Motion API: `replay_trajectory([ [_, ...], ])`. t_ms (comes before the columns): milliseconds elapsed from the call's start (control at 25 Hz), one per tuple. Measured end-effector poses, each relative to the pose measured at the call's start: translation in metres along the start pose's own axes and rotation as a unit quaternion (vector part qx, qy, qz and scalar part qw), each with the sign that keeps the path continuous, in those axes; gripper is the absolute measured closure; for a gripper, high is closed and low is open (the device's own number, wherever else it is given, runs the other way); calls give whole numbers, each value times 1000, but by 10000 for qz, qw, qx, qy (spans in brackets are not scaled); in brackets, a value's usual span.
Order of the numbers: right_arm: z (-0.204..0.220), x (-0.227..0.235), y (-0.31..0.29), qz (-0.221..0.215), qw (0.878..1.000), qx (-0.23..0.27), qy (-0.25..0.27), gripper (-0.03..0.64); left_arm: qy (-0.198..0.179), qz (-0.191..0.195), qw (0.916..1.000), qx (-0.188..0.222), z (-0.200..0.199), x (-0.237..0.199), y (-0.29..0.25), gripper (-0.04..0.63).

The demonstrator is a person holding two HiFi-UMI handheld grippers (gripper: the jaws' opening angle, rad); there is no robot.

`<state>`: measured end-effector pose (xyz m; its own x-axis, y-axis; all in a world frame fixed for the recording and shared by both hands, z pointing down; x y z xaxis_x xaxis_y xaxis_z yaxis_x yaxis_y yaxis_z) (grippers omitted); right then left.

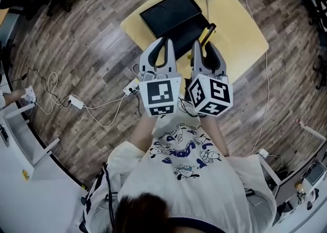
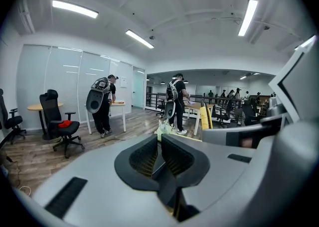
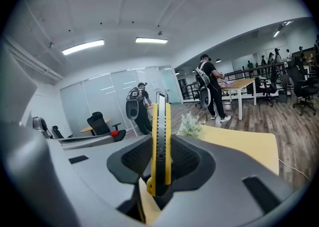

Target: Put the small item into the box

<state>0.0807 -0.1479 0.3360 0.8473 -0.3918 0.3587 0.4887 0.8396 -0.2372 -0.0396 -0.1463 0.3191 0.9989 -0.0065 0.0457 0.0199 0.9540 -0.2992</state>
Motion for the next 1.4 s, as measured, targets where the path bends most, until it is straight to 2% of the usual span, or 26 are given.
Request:
replay_trajectory([
  [600,33,39,-51,687,9945,-513,-602,495,-167,501,9963,-675,33,7,-68,560],
  [920,60,64,-70,1022,9829,-790,-1313,495,-294,726,9920,-991,54,12,-95,560],
  [1400,98,86,-91,1411,9616,-1167,-2044,495,-511,897,9844,-1424,85,13,-121,560],
])
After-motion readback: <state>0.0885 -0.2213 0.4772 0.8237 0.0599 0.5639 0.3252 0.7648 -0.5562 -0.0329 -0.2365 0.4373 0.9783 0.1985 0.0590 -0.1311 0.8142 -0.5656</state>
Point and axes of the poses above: the fingertips, and each gripper's own axes: y backward along the fingers, x to its right, z out of its underside, the point moved 3 cm from there along y, backward along the fingers, and after that the axes turned 15 degrees about -z, right-handed, at the moved point
